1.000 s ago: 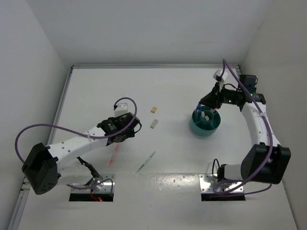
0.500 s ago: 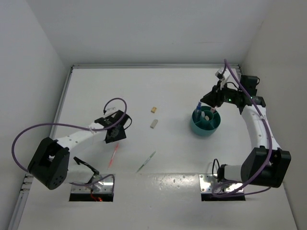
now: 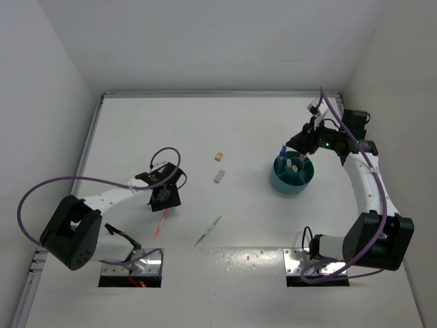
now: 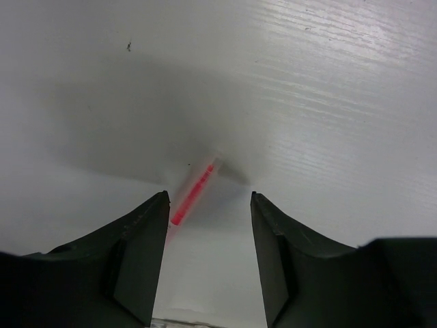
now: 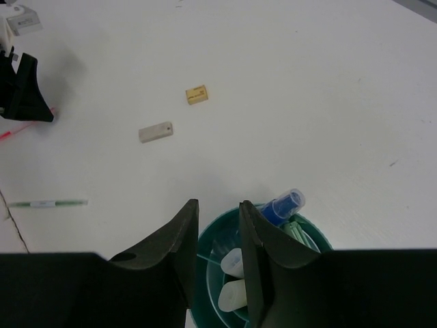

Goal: Sort the stationery into containers
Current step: Pick up the pen from the corner of the board, then place the pen in the storage box.

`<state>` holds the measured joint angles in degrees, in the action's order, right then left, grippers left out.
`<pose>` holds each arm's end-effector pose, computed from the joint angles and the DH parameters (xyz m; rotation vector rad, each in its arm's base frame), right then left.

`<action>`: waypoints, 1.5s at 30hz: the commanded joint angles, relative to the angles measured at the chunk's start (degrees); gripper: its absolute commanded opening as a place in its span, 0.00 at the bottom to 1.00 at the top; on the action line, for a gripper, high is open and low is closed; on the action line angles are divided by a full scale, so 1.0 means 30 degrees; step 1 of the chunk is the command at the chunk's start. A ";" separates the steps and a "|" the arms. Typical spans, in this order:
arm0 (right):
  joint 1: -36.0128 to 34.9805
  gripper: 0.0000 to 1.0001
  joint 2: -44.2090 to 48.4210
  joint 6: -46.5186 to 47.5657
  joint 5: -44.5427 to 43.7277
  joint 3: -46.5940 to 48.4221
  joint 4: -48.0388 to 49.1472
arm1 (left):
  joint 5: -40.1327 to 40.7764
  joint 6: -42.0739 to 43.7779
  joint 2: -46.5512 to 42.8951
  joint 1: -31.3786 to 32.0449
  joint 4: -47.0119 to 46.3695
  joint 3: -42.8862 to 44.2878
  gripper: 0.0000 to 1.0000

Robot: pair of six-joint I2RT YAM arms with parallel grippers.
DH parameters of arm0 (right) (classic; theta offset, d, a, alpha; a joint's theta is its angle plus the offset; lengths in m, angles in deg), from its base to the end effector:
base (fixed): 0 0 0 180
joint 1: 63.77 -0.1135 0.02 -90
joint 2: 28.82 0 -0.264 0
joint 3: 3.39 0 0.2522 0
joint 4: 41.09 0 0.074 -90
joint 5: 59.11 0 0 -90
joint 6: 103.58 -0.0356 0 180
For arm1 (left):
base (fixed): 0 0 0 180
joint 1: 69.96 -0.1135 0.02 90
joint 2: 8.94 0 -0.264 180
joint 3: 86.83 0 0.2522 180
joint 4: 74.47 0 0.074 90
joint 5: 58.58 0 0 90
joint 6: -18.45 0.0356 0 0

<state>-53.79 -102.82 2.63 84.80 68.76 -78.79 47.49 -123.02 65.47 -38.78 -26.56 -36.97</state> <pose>0.2734 -0.0189 0.2987 -0.5819 1.9535 0.7703 0.1857 -0.1008 0.1598 -0.5392 2.6757 0.0113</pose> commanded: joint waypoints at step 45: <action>0.1623 0.01 0.5242 -0.7127 -1.7555 -0.4786 0.9534 | 0.3751 0.3678 0.0714 0.9731 -2.2084 0.4762 0.00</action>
<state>-50.12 -88.00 -11.54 46.93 54.55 -59.19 53.70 -110.95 67.33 -10.78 -66.75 -14.90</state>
